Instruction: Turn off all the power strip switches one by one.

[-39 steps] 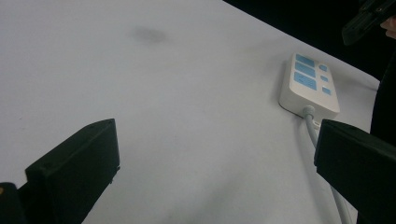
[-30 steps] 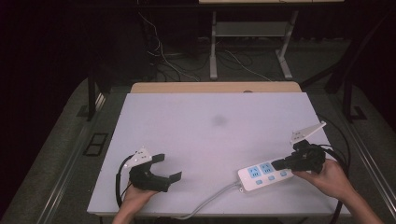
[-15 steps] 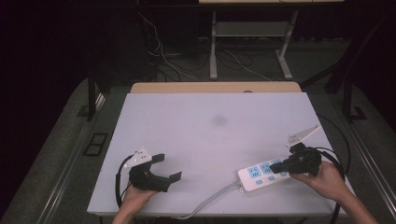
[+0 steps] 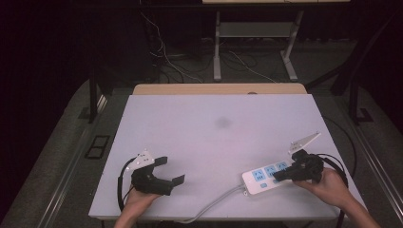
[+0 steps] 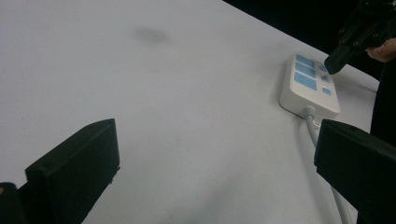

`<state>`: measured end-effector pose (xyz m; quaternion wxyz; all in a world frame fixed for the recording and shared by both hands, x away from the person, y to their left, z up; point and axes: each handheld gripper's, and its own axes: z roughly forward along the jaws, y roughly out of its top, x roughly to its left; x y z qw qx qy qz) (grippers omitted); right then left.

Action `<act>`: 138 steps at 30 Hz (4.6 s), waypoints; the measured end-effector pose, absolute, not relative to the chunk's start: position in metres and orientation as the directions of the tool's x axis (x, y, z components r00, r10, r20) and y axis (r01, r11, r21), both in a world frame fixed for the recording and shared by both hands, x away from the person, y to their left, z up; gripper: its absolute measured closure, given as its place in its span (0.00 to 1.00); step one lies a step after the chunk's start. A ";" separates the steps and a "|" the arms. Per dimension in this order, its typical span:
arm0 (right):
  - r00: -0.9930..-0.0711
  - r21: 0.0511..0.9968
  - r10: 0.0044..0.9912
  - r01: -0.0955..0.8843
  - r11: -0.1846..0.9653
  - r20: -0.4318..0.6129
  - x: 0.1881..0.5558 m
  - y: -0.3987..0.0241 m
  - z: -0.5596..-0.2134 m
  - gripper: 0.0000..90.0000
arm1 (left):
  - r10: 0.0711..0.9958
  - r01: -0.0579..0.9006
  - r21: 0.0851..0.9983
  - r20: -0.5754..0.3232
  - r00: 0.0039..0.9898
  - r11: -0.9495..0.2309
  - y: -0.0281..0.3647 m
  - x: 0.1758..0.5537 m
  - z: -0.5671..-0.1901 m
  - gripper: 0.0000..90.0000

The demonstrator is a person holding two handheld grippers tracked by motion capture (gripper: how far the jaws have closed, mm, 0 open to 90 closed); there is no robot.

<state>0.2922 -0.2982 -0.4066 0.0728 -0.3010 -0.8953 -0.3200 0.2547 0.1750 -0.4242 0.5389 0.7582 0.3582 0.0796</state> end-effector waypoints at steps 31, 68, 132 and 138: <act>-0.808 0.531 0.498 0.585 0.612 0.316 0.290 -0.299 -0.414 1.00 | 0.626 0.456 0.874 -0.264 0.734 -0.167 0.174 0.254 -0.424 0.00; -0.819 0.544 0.510 0.561 0.624 0.261 0.286 -0.301 -0.414 1.00 | 0.626 0.458 0.872 -0.261 0.735 -0.173 0.174 0.255 -0.425 0.00; -0.858 0.526 0.421 0.513 0.678 0.294 0.288 -0.256 -0.392 1.00 | 0.629 0.458 0.873 -0.265 0.731 -0.165 0.176 0.255 -0.424 0.00; -0.857 0.517 0.419 0.515 0.684 0.300 0.288 -0.254 -0.397 1.00 | 0.629 0.458 0.873 -0.265 0.731 -0.165 0.176 0.255 -0.424 0.00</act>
